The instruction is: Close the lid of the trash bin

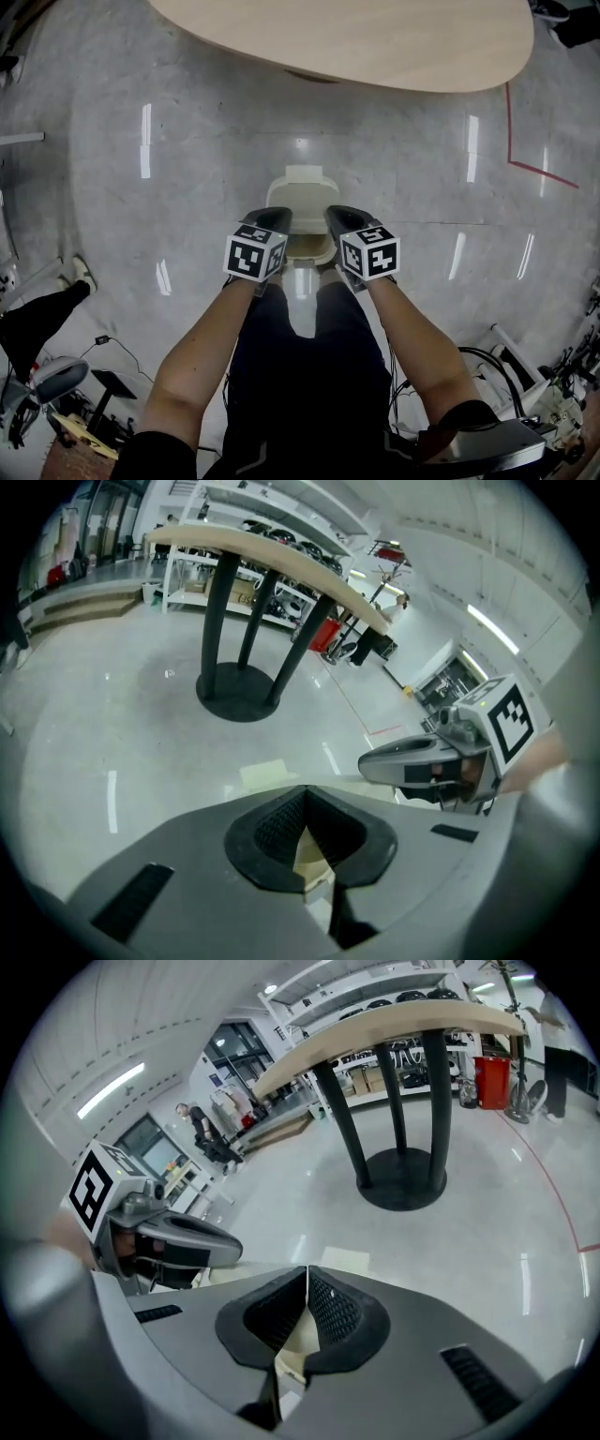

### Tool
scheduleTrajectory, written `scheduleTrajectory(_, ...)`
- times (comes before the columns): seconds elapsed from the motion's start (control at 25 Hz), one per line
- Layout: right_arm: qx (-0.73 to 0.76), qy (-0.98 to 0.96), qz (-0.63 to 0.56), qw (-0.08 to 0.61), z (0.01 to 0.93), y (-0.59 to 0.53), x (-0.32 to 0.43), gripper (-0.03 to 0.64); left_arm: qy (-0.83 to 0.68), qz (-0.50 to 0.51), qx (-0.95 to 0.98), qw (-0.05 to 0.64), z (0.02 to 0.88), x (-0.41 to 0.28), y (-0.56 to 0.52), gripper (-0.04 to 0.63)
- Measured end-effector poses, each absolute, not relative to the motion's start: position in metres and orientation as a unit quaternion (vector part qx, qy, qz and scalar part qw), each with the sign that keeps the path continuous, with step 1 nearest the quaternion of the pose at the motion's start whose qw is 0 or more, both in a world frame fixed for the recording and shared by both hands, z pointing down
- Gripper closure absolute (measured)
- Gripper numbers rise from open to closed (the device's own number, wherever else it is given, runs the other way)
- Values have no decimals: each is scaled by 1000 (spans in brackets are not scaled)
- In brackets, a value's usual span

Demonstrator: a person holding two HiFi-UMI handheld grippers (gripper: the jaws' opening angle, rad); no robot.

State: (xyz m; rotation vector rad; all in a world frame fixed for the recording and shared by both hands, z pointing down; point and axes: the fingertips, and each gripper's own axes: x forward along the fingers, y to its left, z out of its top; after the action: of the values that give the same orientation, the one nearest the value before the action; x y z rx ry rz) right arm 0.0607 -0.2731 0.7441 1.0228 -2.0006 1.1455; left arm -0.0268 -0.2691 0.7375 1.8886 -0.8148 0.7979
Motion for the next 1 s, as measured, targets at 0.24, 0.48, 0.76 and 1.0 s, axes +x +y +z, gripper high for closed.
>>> scheduleTrajectory(0.24, 342, -748, 446, 354, 779, -204, 55, 606, -303, 353, 745, 478, 775, -28, -200, 598)
scheduleTrajectory(0.48, 292, -736, 469, 391, 833, -151, 54, 606, -286, 381, 719, 506, 831, -26, -151, 598)
scheduleTrajectory(0.76, 279, -725, 475, 415, 883, -126, 58, 606, -266, 407, 718, 499, 884, -23, -128, 598)
scheduleTrajectory(1.0, 287, -717, 471, 425, 899, -123, 63, 606, -265, 410, 716, 500, 900, -22, -125, 598)
